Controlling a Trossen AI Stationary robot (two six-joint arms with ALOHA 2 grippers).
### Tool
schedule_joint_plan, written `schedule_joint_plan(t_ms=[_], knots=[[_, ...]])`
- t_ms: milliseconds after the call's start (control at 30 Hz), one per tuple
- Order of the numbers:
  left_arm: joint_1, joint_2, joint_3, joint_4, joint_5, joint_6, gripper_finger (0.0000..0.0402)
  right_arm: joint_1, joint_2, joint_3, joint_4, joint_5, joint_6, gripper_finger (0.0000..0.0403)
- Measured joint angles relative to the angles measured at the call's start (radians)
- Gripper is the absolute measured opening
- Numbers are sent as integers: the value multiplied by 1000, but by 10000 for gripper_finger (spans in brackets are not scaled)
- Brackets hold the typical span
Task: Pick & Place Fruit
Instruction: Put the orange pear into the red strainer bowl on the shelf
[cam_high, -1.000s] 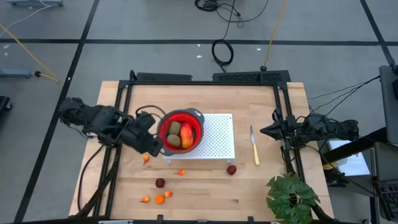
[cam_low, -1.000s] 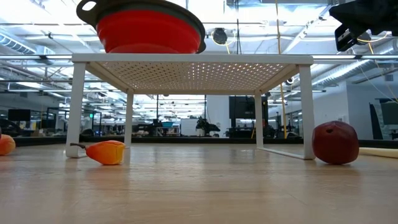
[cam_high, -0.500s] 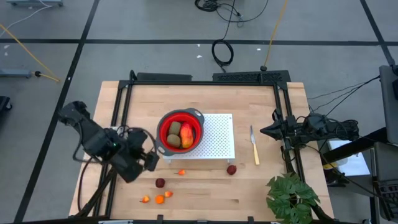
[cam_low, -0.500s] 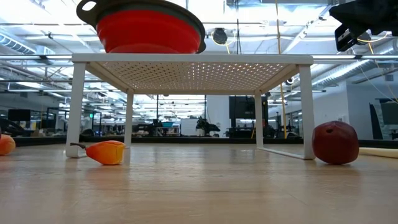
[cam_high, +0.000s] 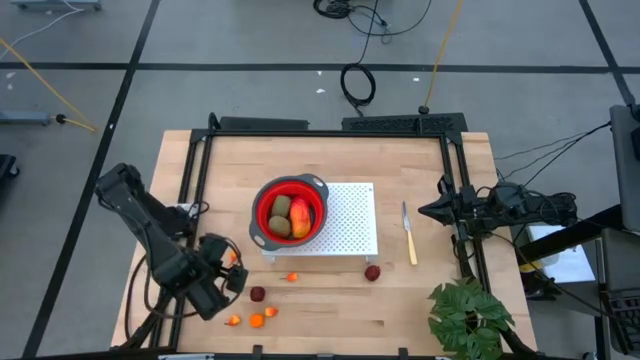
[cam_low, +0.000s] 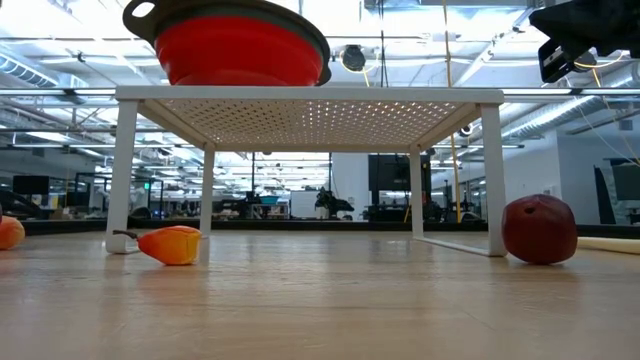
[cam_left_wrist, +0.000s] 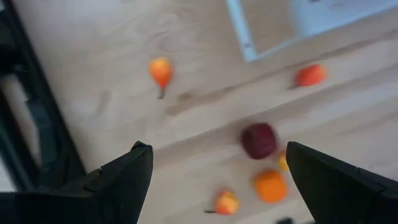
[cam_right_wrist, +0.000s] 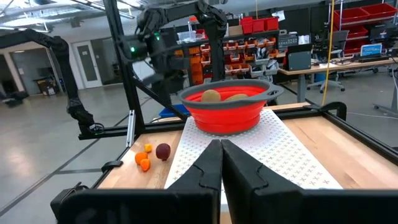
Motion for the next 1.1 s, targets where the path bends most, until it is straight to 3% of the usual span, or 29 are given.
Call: schedule_joint_plan(t_ms=[533, 1100], knots=[[11, -1, -248, 83, 16, 162, 365, 0, 0, 0, 0, 0, 0, 0], [137, -102, -551, 342, 56, 421, 365, 0, 0, 0, 1, 0, 0, 0]])
